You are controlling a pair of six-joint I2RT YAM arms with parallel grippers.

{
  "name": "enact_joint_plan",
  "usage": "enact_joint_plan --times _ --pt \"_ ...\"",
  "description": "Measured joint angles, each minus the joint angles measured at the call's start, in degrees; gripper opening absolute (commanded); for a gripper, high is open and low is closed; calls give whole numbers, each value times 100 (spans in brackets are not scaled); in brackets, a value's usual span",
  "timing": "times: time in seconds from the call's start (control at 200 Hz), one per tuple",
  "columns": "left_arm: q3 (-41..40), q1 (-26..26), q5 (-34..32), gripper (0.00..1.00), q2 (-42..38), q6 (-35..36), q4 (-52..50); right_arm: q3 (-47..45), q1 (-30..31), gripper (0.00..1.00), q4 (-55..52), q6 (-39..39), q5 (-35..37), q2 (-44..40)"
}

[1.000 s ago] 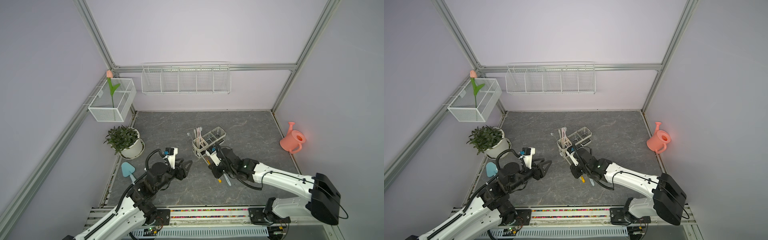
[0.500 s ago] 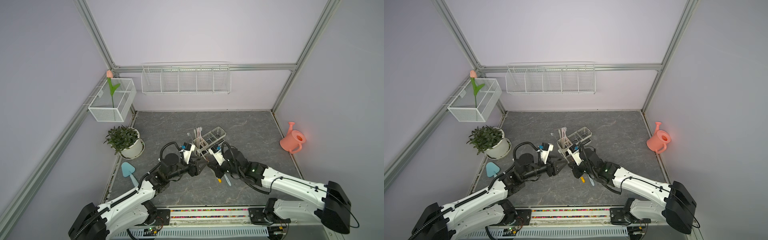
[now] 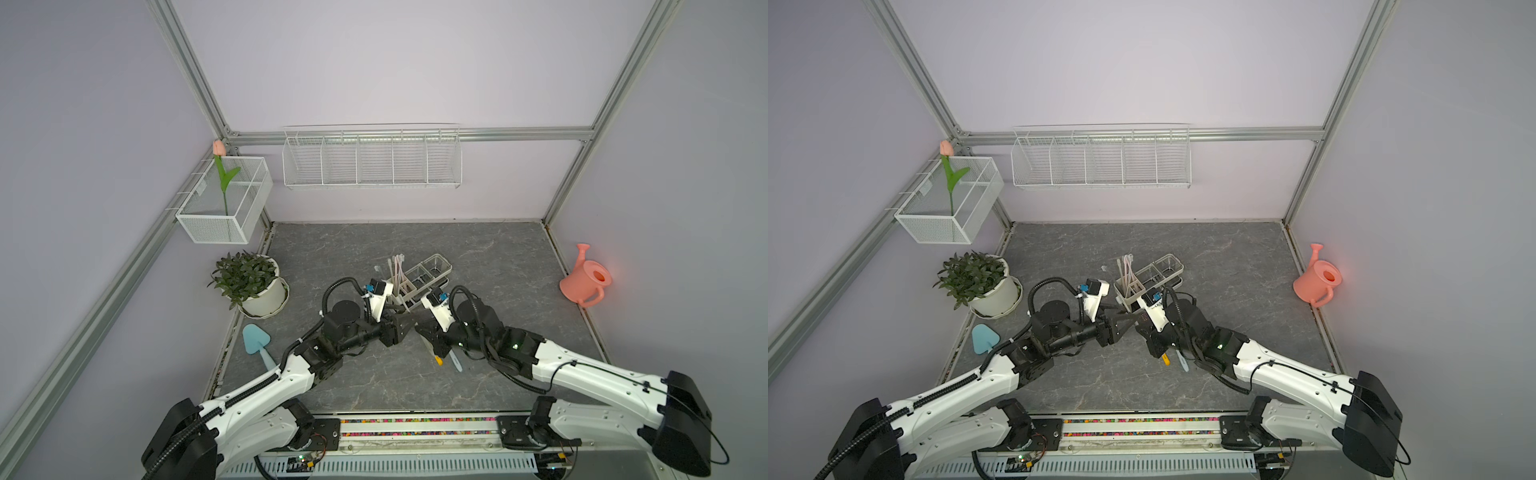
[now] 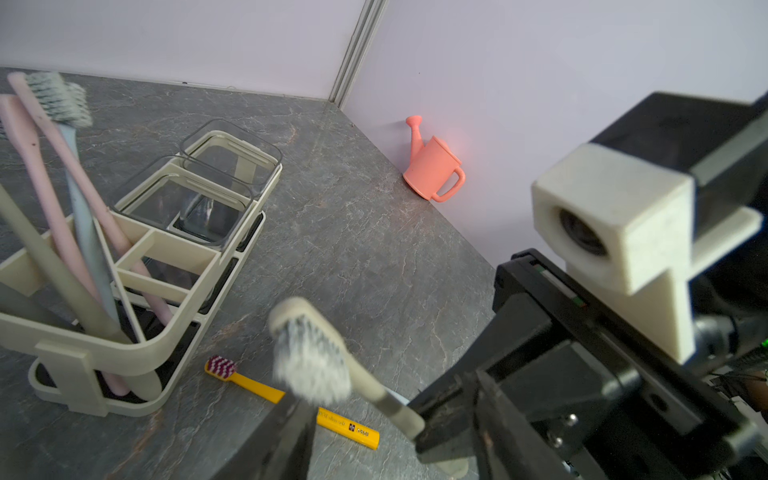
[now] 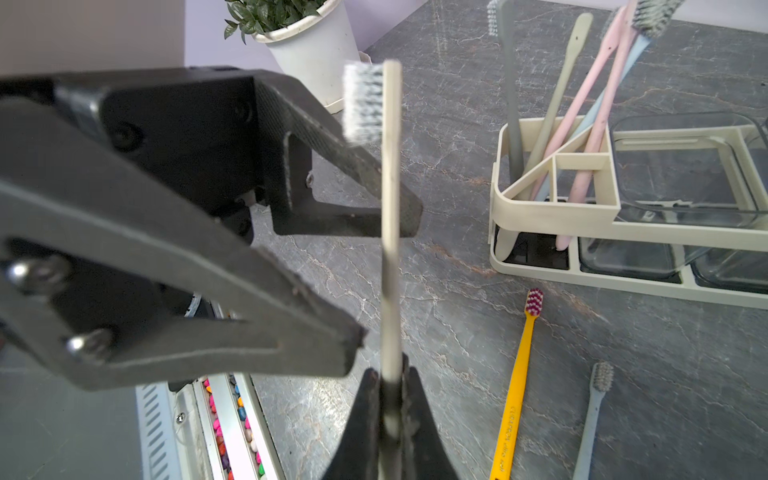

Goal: Place the toothbrush into the toothbrush holder
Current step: Pick up the toothbrush from the center of the board.

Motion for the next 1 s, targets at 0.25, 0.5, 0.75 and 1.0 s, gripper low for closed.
enact_joint_plan --times 0.25,0.5,0.75,1.0 --pt "83 0 -151 42 238 37 -15 -94 0 7 92 0 -28 0" --pt "192 -74 -31 6 313 46 116 -103 0 7 223 -15 -28 42" --pt "225 -74 -24 2 304 57 127 -107 2 7 321 -42 -24 50" --pt "225 -44 -201 1 297 131 48 -208 -4 45 466 -37 -63 50"
